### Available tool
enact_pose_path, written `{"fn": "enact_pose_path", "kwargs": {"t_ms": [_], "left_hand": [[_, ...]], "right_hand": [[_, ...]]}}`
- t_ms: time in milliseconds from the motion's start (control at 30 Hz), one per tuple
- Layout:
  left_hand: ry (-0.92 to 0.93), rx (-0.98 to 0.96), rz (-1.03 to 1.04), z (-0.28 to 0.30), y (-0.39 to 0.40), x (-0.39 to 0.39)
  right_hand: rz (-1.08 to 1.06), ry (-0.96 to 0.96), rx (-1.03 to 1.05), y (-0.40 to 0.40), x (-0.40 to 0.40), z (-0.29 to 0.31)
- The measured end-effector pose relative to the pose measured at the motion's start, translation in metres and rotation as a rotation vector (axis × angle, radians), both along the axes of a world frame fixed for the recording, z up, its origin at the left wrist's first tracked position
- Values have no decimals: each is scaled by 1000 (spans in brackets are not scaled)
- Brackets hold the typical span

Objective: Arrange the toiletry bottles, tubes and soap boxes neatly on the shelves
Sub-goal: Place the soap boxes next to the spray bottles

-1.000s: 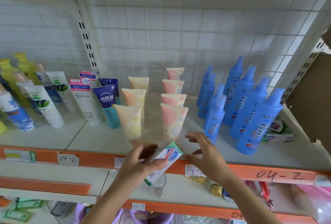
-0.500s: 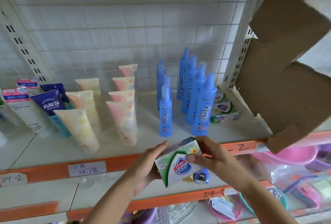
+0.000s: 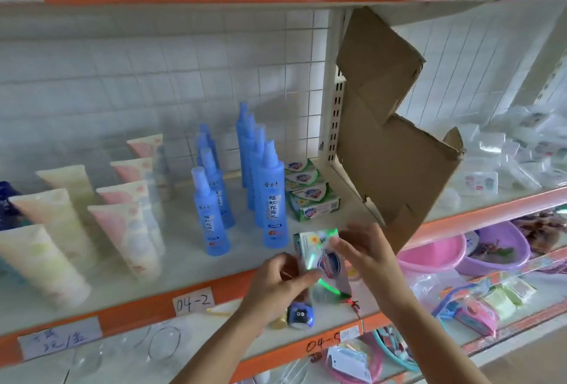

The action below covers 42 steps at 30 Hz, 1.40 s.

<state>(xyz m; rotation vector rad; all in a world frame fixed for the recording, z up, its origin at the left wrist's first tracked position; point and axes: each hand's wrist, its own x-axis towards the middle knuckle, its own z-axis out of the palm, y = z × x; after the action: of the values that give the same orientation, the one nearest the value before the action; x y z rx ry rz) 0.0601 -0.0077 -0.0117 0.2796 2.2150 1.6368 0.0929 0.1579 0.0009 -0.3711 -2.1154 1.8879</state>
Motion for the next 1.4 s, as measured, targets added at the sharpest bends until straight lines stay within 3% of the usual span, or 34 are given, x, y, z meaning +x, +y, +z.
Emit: {"fn": "enact_pose_path", "kwargs": {"t_ms": [133, 267, 400, 600, 833, 1100, 1400], "left_hand": [[-9, 166, 102, -3, 38, -2], [50, 167, 41, -8, 50, -7], [257, -17, -2, -11, 36, -18], [582, -339, 53, -16, 11, -32], [744, -633, 71, -20, -18, -39], [733, -678, 56, -25, -24, -38], [586, -643, 77, -16, -27, -43]], "right_hand": [[74, -116, 379, 9, -7, 5], [160, -156, 583, 22, -23, 16], [221, -85, 807, 29, -47, 28], [410, -276, 1217, 33, -89, 24], [507, -280, 1262, 42, -98, 11], [615, -414, 1408, 42, -111, 6], [433, -393, 1119, 15, -140, -6]]}}
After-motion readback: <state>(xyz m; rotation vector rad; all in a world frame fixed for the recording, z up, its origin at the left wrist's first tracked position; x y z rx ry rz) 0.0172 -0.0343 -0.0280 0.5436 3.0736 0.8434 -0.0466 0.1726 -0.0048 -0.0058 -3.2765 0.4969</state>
